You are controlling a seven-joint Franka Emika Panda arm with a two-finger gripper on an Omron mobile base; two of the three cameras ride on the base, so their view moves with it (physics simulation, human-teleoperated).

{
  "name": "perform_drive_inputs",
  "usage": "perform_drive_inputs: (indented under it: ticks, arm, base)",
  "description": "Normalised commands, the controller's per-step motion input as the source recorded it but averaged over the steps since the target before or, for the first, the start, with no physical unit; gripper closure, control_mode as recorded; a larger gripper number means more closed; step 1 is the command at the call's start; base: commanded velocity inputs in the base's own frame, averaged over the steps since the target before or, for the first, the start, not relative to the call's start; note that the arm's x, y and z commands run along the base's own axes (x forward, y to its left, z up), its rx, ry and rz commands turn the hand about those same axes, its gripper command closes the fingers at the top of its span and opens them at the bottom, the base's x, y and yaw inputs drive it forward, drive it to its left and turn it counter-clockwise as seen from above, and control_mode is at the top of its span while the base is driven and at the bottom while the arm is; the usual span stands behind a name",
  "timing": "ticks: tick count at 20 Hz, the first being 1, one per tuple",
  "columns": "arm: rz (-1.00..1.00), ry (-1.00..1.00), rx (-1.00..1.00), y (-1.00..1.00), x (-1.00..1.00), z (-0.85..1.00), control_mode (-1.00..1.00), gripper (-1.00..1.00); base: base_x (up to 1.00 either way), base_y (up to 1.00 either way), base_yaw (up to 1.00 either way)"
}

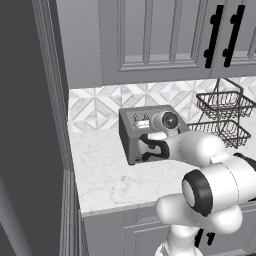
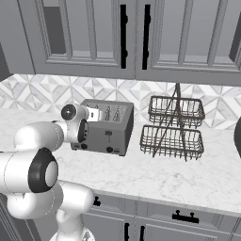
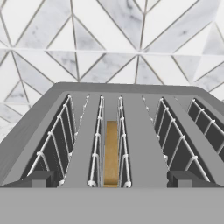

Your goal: Start the toaster. Once the lever pops up, take the bread to the plate on the dining counter.

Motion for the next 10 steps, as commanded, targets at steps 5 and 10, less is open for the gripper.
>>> perform_drive_inputs:
  ticks: [5, 10]
  arm:
    - [0.0, 0.0, 0.0, 0.0, 0.0, 0.0, -1.0, -1.0]
    - [0.0, 0.0, 0.0, 0.0, 0.0, 0.0, -1.0, -1.0]
  base:
    - [0.0, 0.0, 0.0]
    - [0.0, 0.0, 0.0]
